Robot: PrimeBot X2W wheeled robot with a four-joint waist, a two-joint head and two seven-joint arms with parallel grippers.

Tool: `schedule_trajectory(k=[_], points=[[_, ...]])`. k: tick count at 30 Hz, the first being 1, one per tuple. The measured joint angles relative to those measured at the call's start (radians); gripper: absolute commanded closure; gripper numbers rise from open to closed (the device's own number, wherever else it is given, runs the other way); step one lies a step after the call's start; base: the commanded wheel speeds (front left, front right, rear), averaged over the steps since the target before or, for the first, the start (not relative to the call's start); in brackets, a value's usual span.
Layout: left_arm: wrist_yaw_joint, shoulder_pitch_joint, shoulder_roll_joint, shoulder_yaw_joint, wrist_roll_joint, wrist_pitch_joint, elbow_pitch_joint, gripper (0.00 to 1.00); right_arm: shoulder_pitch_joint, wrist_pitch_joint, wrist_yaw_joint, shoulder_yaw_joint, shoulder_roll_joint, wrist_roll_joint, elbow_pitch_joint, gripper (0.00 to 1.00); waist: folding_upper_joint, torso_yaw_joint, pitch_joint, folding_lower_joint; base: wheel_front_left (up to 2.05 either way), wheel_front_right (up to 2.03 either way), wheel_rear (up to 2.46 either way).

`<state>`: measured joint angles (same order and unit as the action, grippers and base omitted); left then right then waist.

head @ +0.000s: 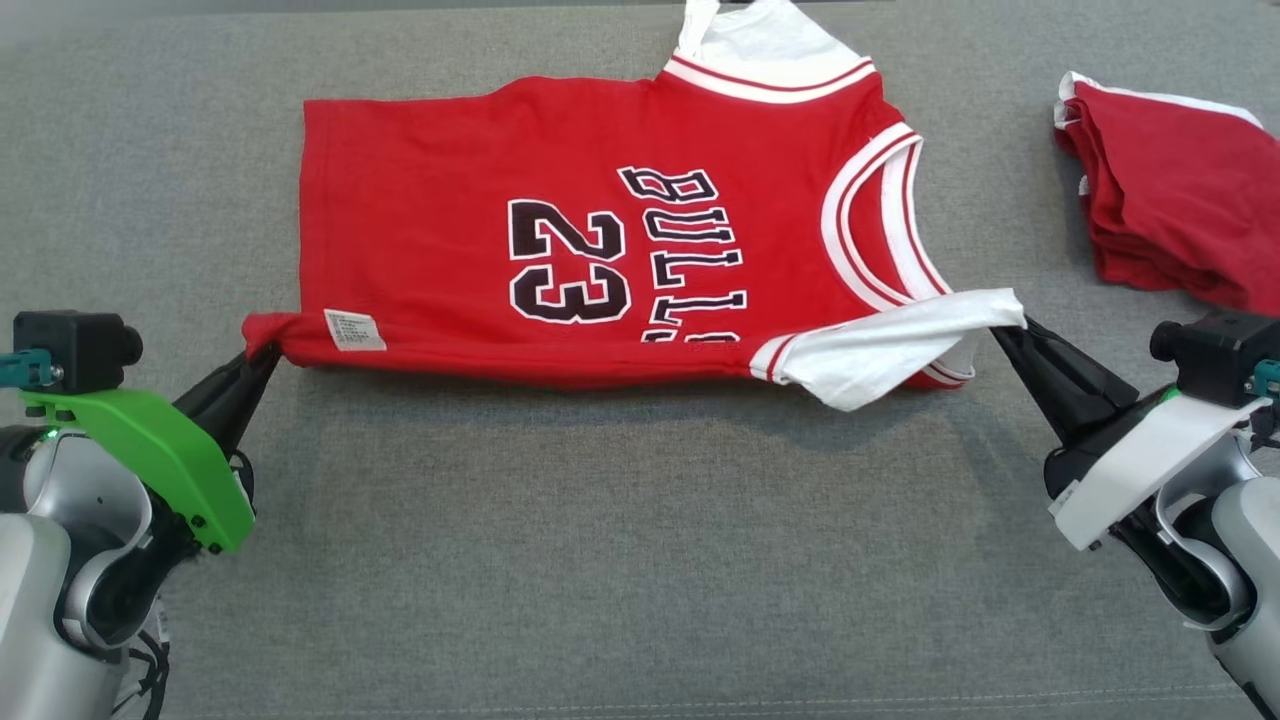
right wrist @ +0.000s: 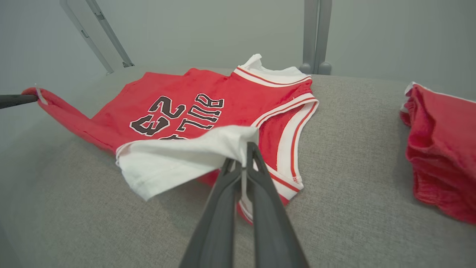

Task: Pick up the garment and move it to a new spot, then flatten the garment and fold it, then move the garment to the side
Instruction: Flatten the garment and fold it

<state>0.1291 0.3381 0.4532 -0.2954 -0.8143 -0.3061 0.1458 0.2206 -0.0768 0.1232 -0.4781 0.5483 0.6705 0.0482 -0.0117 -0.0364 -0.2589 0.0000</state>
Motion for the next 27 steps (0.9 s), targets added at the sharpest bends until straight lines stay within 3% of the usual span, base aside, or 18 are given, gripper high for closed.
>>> schedule_trajectory(k=[7,13,27], points=[[0.000,-0.068,0.013,0.002,-0.053,-0.044,-0.041,1.00,-0.049,0.026,0.000,-0.019,0.021,0.056,-0.035,1.00,0.0000,0.000,0.042,0.0000,0.00,0.00,0.00],[0.000,-0.133,0.068,0.045,-0.085,-0.073,-0.081,1.00,-0.103,0.059,0.000,-0.023,0.056,0.080,-0.076,1.00,0.0000,0.000,0.066,0.0000,0.00,0.00,0.00],[-0.018,-0.165,0.104,0.093,-0.157,-0.143,-0.211,1.00,-0.100,0.114,0.000,-0.003,0.105,0.121,-0.170,1.00,0.0000,0.008,-0.001,0.0000,0.00,0.00,0.00]])
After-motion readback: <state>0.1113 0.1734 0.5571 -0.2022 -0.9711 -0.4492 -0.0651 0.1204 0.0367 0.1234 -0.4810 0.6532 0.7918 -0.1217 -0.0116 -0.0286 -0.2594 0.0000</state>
